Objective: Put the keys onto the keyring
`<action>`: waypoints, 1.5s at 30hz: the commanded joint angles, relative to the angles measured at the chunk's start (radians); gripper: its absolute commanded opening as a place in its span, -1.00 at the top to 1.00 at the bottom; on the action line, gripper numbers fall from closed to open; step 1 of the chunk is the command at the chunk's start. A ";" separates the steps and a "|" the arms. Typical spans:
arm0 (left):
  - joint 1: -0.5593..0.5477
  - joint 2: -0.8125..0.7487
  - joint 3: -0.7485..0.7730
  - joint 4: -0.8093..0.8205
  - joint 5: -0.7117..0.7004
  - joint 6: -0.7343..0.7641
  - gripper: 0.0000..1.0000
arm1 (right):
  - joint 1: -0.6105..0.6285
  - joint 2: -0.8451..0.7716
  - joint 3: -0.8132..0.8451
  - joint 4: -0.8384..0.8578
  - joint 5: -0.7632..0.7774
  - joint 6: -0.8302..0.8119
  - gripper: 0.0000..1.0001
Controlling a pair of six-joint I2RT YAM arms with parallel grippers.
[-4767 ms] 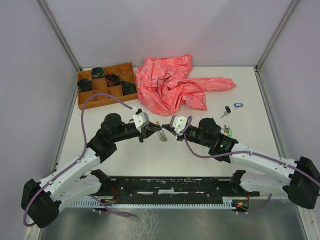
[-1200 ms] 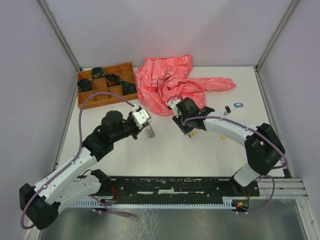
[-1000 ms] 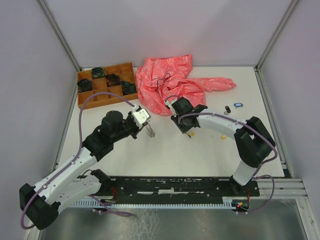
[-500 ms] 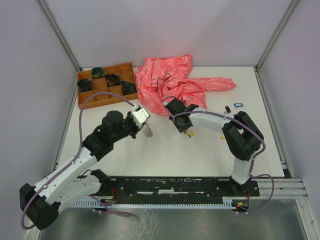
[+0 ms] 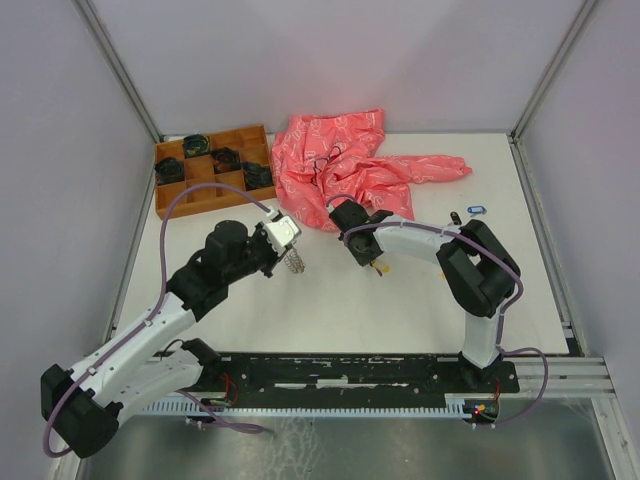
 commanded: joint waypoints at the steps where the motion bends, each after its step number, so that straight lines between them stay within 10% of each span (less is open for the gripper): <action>1: 0.006 -0.006 0.017 0.035 0.015 0.022 0.95 | 0.002 0.015 0.030 0.015 0.042 0.019 0.46; 21: 0.014 -0.007 0.017 0.038 0.043 0.023 0.95 | -0.010 -0.143 -0.044 0.009 -0.078 0.007 0.94; 30: 0.015 -0.015 0.011 0.049 0.060 0.020 0.95 | -0.043 -0.217 -0.156 0.116 -0.304 0.030 0.95; 45: 0.015 -0.006 0.012 0.055 0.076 0.010 0.95 | -0.061 -0.189 -0.182 0.097 -0.254 0.019 0.83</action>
